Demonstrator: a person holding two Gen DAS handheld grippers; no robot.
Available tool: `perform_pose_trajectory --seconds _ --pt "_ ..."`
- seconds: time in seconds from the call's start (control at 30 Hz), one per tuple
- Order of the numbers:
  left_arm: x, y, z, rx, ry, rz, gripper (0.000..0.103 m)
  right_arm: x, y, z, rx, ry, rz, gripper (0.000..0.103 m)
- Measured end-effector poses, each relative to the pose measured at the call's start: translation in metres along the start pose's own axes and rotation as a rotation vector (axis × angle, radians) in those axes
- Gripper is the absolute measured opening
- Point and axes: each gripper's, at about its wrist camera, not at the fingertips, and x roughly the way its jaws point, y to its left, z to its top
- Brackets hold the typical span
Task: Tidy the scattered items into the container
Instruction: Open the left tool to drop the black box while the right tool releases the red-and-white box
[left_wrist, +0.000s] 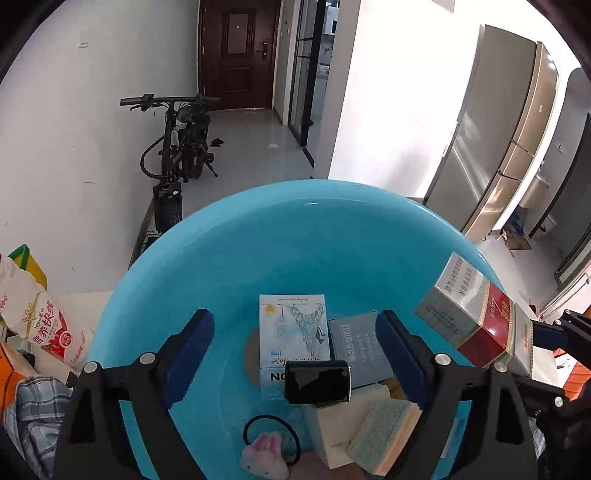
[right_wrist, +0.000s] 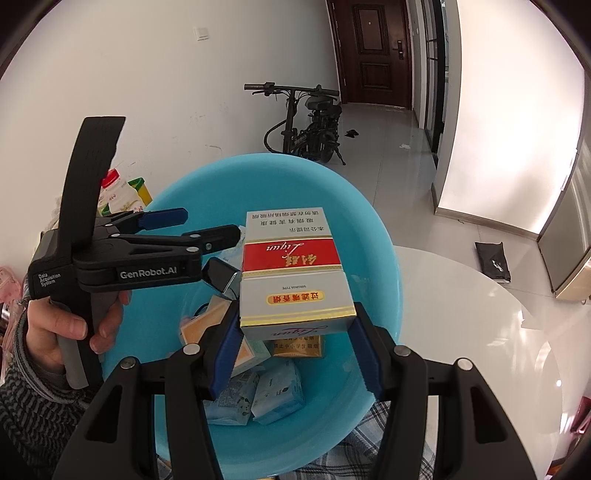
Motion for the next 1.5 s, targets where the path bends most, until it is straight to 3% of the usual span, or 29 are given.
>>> perform_pose_trajectory --seconds 0.43,0.67,1.0,1.23,1.3,1.5 --pt "-0.102 0.002 -0.066 0.032 -0.06 0.033 0.091 -0.031 0.023 -0.02 -0.035 -0.005 0.013 0.055" --pt "-0.143 0.003 -0.09 0.053 -0.095 0.051 0.091 -0.031 0.065 -0.033 -0.085 0.034 0.09 0.055" --pt "-0.145 0.045 -0.101 0.026 -0.093 0.198 0.091 0.017 0.123 -0.008 -0.167 0.06 0.101 0.055" --pt "-0.142 0.077 -0.121 0.025 -0.076 0.312 0.091 0.06 0.139 -0.007 -0.27 0.126 0.027 0.055" --pt "-0.138 0.085 -0.125 0.018 -0.059 0.311 0.091 0.069 0.143 -0.008 -0.305 0.144 0.002 0.055" --pt "-0.124 0.091 -0.129 -0.01 -0.013 0.21 0.091 0.091 0.154 -0.007 -0.406 0.222 -0.034 0.055"
